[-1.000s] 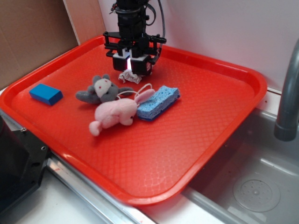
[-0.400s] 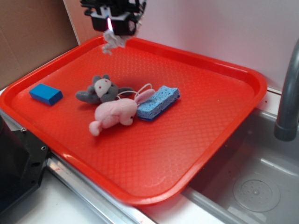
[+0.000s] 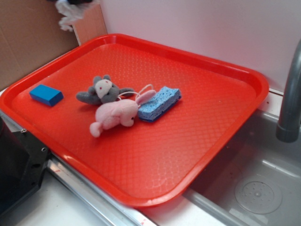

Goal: Grab the white paper.

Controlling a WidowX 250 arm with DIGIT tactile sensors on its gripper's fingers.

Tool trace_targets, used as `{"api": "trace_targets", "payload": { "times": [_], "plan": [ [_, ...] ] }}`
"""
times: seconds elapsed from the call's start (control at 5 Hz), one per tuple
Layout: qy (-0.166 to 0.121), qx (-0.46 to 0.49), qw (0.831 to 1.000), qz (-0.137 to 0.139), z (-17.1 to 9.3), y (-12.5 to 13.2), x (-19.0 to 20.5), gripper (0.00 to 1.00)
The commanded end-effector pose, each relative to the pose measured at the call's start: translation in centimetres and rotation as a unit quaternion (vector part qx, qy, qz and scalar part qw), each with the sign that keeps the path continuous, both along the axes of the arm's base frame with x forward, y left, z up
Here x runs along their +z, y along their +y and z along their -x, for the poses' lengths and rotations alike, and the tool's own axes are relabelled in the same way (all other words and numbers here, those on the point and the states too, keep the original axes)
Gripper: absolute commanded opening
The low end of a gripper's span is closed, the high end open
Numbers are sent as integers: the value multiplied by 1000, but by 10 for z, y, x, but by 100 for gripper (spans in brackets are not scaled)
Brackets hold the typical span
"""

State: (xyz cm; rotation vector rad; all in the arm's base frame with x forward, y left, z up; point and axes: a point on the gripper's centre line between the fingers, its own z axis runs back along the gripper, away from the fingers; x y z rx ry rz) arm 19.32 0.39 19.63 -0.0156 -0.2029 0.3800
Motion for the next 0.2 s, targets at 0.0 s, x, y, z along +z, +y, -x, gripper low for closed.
{"api": "trace_targets", "payload": {
  "times": [0.0],
  "plan": [
    [-25,22,999,-16,8,6,-1,0]
  ]
}}
